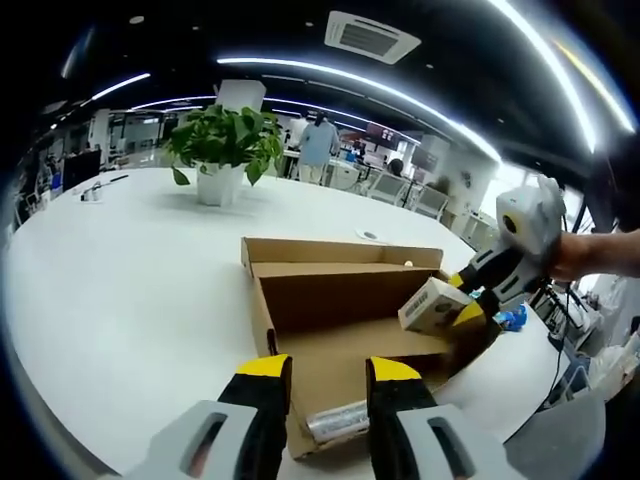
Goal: Operate the shoe box by opening the lid, removing the specified soft item, and placing it in the target area until the item is outside and the box remains undamaged.
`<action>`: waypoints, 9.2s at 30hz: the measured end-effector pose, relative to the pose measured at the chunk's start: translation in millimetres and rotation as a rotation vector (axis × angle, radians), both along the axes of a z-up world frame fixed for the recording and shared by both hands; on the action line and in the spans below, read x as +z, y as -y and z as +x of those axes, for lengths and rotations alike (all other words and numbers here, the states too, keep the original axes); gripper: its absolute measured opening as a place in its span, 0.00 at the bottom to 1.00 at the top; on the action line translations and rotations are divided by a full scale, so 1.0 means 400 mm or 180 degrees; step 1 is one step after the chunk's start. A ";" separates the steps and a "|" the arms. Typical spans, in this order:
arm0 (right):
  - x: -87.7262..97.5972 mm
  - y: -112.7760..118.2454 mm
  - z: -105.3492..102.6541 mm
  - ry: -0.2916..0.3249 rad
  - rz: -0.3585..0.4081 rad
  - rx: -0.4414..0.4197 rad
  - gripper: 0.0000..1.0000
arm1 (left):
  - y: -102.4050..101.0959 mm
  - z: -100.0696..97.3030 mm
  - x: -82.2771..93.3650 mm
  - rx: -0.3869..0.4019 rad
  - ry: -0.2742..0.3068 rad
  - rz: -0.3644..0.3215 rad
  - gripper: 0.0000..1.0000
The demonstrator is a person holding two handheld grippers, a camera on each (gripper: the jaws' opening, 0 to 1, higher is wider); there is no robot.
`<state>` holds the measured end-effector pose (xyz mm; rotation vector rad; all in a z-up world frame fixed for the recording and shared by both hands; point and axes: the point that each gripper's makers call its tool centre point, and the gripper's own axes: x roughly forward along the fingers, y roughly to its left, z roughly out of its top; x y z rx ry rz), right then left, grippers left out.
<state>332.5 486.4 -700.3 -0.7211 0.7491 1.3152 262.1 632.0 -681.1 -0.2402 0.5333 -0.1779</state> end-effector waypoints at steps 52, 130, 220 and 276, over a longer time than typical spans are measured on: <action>0.148 0.516 0.069 0.0044 0.0898 -0.2260 0.18 | 0.003 0.002 0.001 0.0023 -0.0022 0.0074 0.29; -0.011 0.910 0.342 0.0497 -0.1168 -0.0849 0.19 | -0.010 0.001 0.000 0.0100 -0.0077 0.0371 0.29; 0.051 0.645 0.165 -0.0284 0.1033 -0.2566 0.30 | -0.016 -0.006 -0.013 0.0130 -0.0117 0.0154 0.29; -0.079 0.464 -0.253 -0.0828 0.1590 -0.2445 0.38 | 0.103 0.050 0.002 -0.1492 -0.0460 0.1185 0.29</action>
